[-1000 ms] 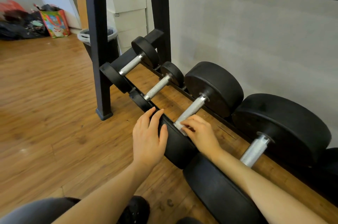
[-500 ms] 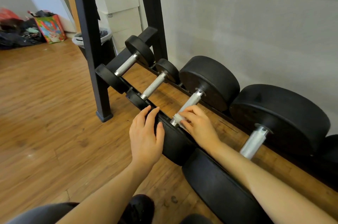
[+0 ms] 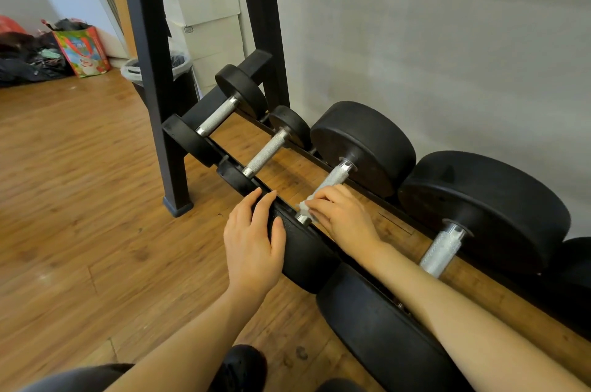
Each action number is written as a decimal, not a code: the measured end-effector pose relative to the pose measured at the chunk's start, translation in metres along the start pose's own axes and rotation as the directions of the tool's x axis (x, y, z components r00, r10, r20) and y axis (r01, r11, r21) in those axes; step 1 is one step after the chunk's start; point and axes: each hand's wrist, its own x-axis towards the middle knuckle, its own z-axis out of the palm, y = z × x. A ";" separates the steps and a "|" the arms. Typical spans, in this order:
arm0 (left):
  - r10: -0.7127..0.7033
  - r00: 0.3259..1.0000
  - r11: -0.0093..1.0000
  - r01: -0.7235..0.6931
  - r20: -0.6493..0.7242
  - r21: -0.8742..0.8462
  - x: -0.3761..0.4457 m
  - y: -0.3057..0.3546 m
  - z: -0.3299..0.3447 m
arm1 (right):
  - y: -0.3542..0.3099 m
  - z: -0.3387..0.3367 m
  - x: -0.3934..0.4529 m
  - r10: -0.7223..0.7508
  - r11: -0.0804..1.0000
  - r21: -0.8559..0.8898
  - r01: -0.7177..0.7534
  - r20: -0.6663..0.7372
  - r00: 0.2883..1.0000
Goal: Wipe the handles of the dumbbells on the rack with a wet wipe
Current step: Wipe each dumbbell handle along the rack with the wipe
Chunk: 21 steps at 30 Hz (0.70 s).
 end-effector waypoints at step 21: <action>0.014 1.000 1.000 -0.014 -0.009 -0.005 0.001 0.000 0.000 | -0.002 -0.007 0.028 -0.020 0.999 0.034 0.012 0.233 0.972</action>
